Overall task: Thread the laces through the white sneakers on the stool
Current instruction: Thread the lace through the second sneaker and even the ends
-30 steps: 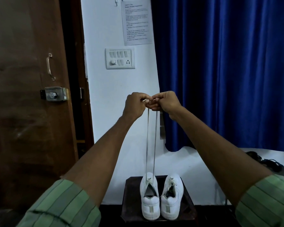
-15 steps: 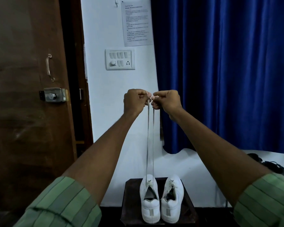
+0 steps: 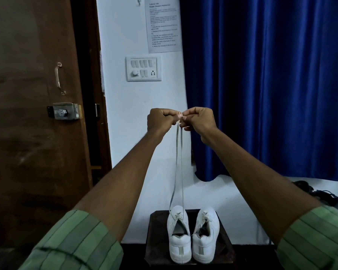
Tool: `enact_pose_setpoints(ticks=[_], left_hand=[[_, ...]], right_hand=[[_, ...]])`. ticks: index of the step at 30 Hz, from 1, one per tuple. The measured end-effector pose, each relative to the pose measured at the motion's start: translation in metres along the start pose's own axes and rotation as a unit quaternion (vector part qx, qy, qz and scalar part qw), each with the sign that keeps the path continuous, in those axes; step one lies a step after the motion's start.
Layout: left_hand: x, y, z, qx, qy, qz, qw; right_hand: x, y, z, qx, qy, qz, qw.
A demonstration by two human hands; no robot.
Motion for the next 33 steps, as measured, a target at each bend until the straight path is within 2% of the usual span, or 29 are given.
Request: enact_pose_setpoints(ticks=[5, 10, 18, 24, 29, 31, 33], left_hand=[[-0.002, -0.003, -0.002, 0.001, 0.024, -0.013, 1.000], [-0.007, -0.010, 0.004, -0.041, 0.049, -0.018, 0.998], [-0.003, -0.018, 0.013, -0.046, -0.013, -0.034, 0.998], [-0.007, -0.044, 0.029, -0.019, -0.089, -0.043, 0.995], [-0.001, -0.053, 0.032, -0.003, -0.078, 0.027, 0.997], [0.002, -0.053, 0.027, 0.010, -0.078, 0.022, 0.997], [0.006, -0.051, 0.026, 0.019, -0.085, 0.013, 0.996]], right_hand=[[0.003, 0.007, -0.003, -0.017, -0.018, -0.013, 1.000], [0.003, 0.009, -0.001, -0.032, -0.015, -0.027, 0.999], [0.023, 0.007, 0.000, 0.016, 0.088, -0.017, 0.996], [0.032, 0.036, 0.030, -0.041, 0.021, -0.034, 0.998], [0.032, 0.033, 0.029, -0.030, 0.002, -0.045, 0.999], [0.026, 0.031, 0.029, -0.039, -0.027, -0.038, 0.998], [0.023, 0.033, 0.029, -0.045, -0.017, -0.039, 0.998]])
Point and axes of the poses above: each hand's wrist, its own z-axis towards the middle knuckle, its own x-axis out of the palm, y = z × x, the point moved 2 cm from there along z, towards the middle knuckle
